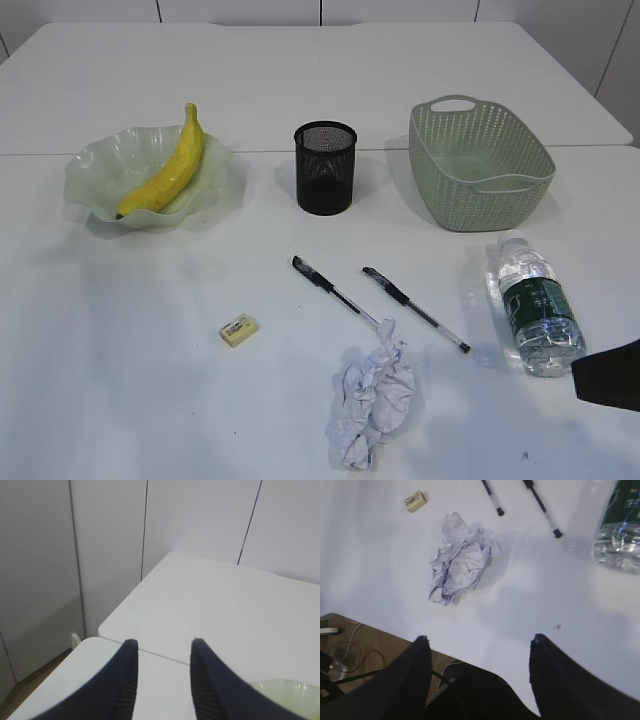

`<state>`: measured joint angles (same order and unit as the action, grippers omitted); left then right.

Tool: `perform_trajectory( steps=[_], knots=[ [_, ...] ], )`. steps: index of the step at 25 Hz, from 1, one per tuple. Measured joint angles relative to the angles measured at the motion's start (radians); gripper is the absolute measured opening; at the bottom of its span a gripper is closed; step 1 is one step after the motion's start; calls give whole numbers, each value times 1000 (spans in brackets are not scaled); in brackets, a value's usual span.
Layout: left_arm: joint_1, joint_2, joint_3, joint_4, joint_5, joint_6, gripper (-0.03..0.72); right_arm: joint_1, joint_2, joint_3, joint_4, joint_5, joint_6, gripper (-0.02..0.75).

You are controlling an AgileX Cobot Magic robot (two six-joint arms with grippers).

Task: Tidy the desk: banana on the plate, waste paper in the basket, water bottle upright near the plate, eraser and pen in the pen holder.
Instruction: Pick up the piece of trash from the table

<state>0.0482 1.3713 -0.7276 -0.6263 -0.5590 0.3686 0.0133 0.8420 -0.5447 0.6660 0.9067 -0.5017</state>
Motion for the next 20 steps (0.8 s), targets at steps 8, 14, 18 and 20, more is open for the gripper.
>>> perform_trajectory(
  steps=[8,14,18,20],
  knots=[
    [0,-14,24,19,27,0,244,0,131,0,238,-13,-60,465],
    [0,-14,24,23,52,0,244,0,199,0,376,-23,-112,465],
    [0,-14,24,23,52,0,244,2,265,0,395,-27,-122,465],
    [0,-14,24,23,52,0,244,2,303,0,400,-29,-123,465]
  ],
)
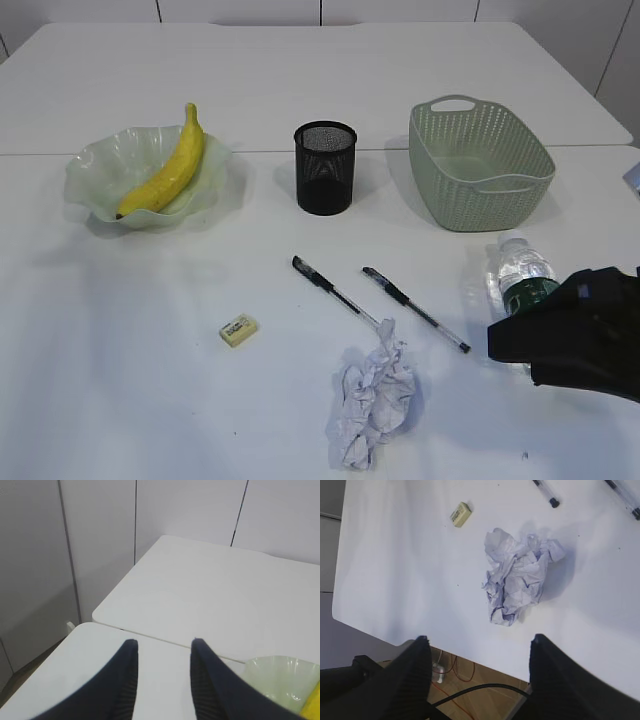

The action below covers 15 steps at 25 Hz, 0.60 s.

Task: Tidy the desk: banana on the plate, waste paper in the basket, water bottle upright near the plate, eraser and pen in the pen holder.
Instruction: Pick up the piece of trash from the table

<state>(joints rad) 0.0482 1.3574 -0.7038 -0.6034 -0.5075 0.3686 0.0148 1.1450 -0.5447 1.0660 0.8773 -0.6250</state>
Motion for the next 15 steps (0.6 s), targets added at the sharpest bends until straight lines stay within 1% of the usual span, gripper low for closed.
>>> perform_trajectory(
  steps=[3,6,8,13,15],
  knots=[
    [0,0,0,1,0,0,244,5,60,0,21,-2,-7,465],
    [0,0,0,2,1,0,244,38,119,0,72,-23,-31,465],
    [0,0,0,2,1,0,244,70,157,0,136,-26,-76,465],
    [0,0,0,3,1,0,244,129,255,-2,351,-32,-237,465],
    [0,0,0,3,1,0,244,136,286,-2,389,-39,-274,465]
  ],
)
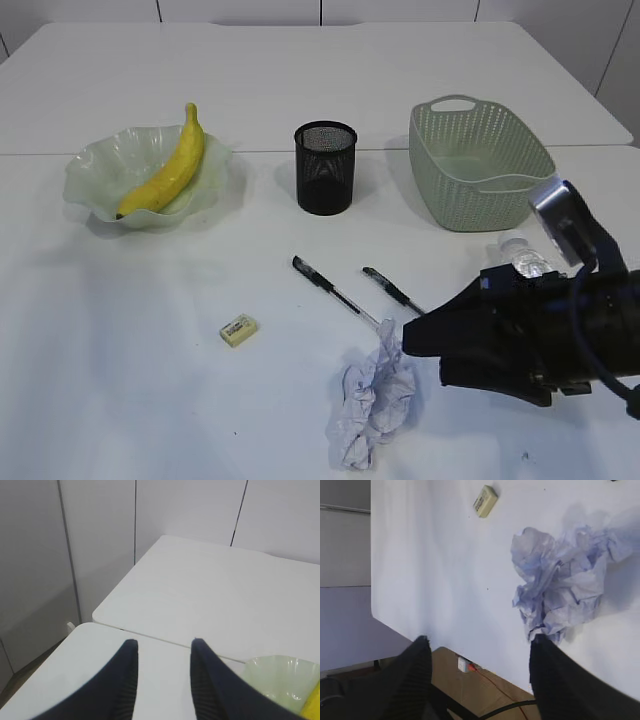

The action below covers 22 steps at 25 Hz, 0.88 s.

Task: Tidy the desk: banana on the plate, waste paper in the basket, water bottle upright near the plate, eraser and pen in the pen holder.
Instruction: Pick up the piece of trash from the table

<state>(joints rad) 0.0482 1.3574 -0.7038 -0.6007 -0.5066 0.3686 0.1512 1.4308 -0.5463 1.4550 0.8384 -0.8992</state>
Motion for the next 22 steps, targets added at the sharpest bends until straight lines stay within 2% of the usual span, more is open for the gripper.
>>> perform_trajectory(
  steps=[5,13,22],
  knots=[
    [0,0,0,9,0,0,244,2,58,-1,8,-51,-28,465],
    [0,0,0,79,2,0,244,14,71,-82,-45,-96,-26,498],
    [0,0,0,80,2,0,244,185,96,-104,-130,-226,65,501]
  ],
)
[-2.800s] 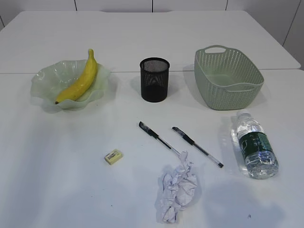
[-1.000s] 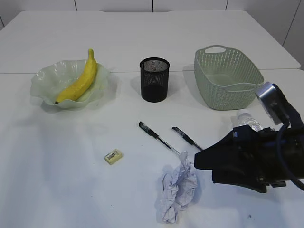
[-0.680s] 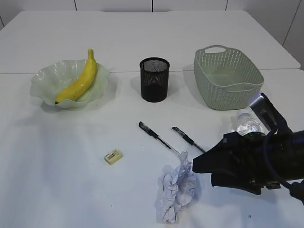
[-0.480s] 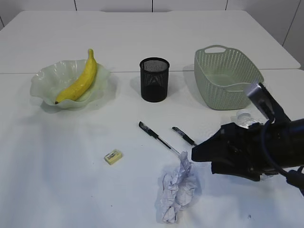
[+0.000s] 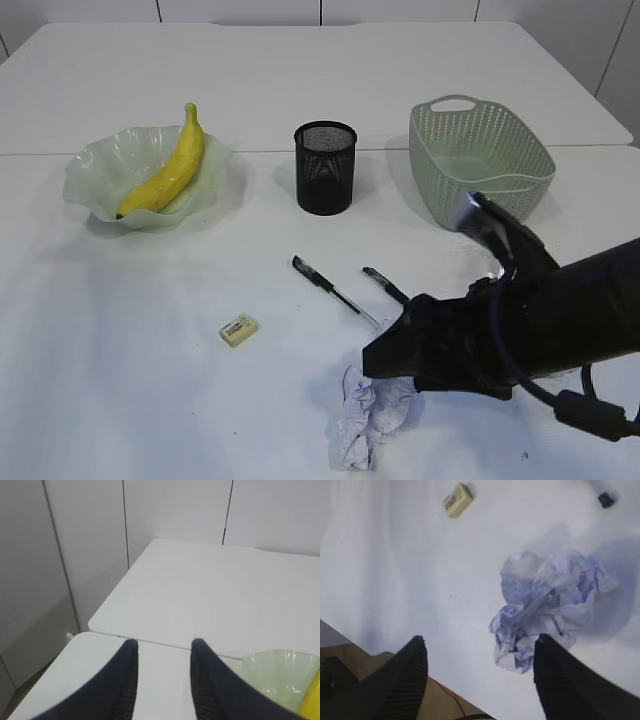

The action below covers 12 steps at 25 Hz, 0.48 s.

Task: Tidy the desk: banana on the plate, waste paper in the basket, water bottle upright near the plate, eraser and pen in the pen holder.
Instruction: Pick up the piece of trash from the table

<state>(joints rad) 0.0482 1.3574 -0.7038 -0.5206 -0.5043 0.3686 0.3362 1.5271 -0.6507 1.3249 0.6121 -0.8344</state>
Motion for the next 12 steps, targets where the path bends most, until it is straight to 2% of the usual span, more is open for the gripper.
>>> perform_trajectory(
  steps=[7,12],
  knots=[
    [0,0,0,11,0,0,244,55,75,-72,-99,-24,53,501],
    [0,0,0,43,2,0,244,61,116,-167,-268,-24,158,501]
  ],
)
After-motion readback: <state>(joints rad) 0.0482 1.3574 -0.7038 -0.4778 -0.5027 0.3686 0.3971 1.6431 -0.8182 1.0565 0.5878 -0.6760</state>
